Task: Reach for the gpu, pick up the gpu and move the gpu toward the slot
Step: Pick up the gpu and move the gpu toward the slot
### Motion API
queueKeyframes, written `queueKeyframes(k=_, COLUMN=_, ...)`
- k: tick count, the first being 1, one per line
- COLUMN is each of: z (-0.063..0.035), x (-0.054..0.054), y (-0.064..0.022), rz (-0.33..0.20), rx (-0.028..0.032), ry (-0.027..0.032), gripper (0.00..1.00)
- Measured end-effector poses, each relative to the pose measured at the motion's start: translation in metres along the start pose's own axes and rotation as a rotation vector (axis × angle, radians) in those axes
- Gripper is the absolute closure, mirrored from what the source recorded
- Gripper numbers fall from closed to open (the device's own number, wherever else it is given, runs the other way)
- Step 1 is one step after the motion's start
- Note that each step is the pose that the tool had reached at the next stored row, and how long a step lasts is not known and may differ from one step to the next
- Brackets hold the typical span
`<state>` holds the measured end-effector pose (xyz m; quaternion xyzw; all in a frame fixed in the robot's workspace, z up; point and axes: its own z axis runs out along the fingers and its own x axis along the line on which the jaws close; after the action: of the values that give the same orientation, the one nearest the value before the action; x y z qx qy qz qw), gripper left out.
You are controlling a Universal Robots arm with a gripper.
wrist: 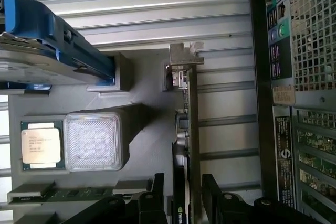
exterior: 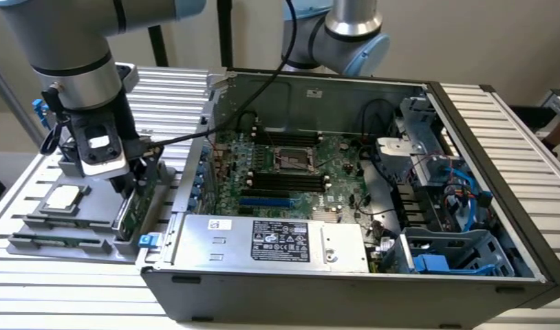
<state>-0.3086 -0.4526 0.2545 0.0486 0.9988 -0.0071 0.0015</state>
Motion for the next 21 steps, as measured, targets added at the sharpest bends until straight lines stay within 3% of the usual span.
queueKeyframes(k=15, z=0.0097, x=0.001, y=0.0065, rz=-0.002, rx=0.0084, ry=-0.0016, gripper=0.58)
queueKeyframes(k=17, z=0.0105, x=0.001, y=0.0066, rz=-0.004, rx=0.0098, ry=-0.0018, gripper=0.60)
queueKeyframes(k=20, z=0.0110, x=0.001, y=0.0067, rz=-0.007, rx=0.0111, ry=-0.0015, gripper=0.73)
queueKeyframes(k=21, z=0.0112, x=0.001, y=0.0067, rz=-0.008, rx=0.0112, ry=-0.0015, gripper=0.73)
